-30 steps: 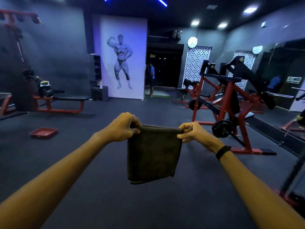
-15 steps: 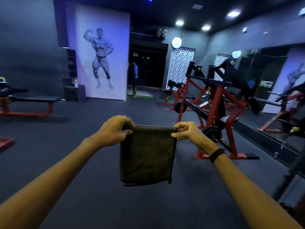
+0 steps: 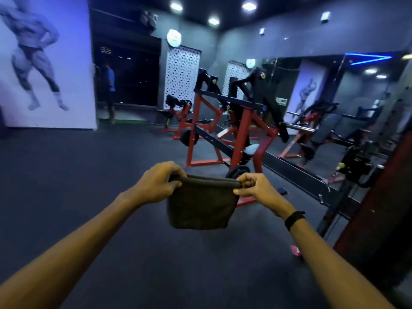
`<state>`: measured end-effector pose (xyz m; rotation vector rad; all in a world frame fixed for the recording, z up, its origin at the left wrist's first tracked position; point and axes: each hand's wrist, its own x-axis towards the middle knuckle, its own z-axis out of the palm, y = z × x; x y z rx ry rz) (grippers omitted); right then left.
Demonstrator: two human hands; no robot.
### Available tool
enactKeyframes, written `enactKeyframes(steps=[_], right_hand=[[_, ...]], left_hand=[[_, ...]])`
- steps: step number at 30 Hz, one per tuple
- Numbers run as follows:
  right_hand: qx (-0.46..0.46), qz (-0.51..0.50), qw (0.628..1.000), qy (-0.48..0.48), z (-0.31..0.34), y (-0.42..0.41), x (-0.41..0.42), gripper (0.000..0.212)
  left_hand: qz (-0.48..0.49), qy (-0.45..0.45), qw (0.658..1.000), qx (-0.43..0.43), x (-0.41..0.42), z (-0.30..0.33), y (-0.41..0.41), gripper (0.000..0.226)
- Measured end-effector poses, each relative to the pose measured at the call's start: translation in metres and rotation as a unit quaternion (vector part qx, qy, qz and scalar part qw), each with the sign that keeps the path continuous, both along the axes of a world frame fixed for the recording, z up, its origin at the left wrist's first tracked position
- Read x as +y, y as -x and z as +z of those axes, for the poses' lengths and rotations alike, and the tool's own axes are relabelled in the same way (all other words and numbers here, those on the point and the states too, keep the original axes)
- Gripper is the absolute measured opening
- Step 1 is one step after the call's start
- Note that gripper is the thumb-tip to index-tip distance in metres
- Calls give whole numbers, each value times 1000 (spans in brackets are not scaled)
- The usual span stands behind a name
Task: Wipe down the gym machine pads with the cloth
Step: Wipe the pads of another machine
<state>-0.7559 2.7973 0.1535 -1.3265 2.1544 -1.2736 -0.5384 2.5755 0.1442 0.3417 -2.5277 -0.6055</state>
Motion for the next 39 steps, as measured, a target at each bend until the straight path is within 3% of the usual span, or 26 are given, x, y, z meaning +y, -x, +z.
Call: enactKeyframes(steps=[8, 15, 22, 28, 33, 39], right_hand=[[-14, -82, 996, -21, -37, 117, -57, 11], [-22, -87, 996, 6, -41, 236, -167, 13], [12, -21, 999, 40, -1, 342, -342, 16], [11, 65, 997, 31, -30, 394, -504, 15], [10, 87, 994, 66, -49, 437, -632, 17], [37, 92, 993, 66, -19, 510, -786, 19]], left_hand=[[-98, -10, 993, -63, -85, -54, 149, 20], [-102, 66, 988, -101, -202, -36, 269, 12], [-17, 60, 997, -55, -342, -10, 342, 15], [50, 41, 997, -35, -477, -30, 359, 17], [47, -1, 999, -26, -594, -46, 393, 17], [50, -37, 998, -5, -743, -23, 461, 20]])
